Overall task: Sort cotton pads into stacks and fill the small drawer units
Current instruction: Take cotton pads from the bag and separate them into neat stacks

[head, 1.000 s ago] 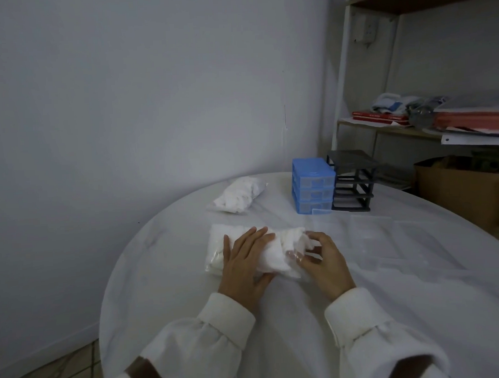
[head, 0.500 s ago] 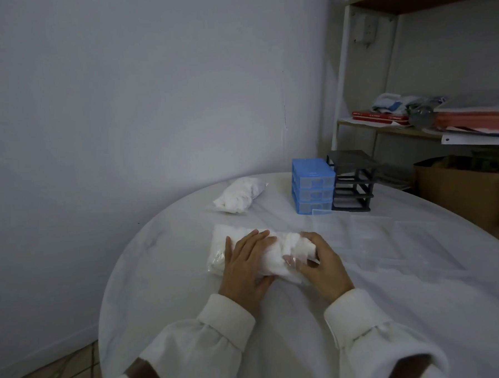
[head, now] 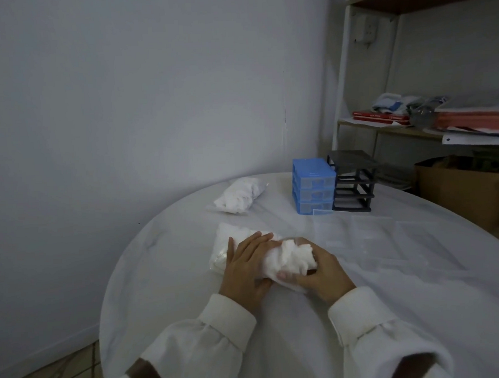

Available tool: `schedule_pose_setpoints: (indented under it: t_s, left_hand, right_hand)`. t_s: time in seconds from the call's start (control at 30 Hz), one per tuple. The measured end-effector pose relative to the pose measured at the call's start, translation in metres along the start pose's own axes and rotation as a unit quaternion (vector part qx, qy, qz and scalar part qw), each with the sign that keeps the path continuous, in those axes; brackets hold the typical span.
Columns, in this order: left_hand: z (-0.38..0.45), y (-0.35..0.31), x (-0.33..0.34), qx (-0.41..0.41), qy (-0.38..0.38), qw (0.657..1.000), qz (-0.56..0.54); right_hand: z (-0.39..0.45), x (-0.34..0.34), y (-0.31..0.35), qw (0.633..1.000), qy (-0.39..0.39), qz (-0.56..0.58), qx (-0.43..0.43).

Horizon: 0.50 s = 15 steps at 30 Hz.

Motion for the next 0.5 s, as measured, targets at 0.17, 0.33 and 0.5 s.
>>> schedule_pose_setpoints:
  t_s: [0.17,0.33,0.5]
  left_hand:
    - [0.000,0.002,0.005,0.004,0.024,0.999,-0.024]
    - [0.001,0.004,0.006,0.013,0.042,0.999,-0.006]
    - [0.005,0.004,0.003,0.020,0.035,0.999,0.010]
  right_hand:
    - [-0.002,0.002,-0.003,0.996,-0.009,-0.082,0.025]
    - [-0.002,0.000,0.002,0.990,-0.046,-0.132,0.005]
    - [0.003,-0.013,0.003,0.991,-0.080,-0.105,-0.002]
Point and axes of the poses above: each hand's wrist, its own z-axis towards the middle knuckle, its own x-axis out of the palm, y = z × x, the point moved 8 cm from there along z, towards the middle knuckle, and after that the axes turned 6 degrees about -z, right-handed, at the moved point
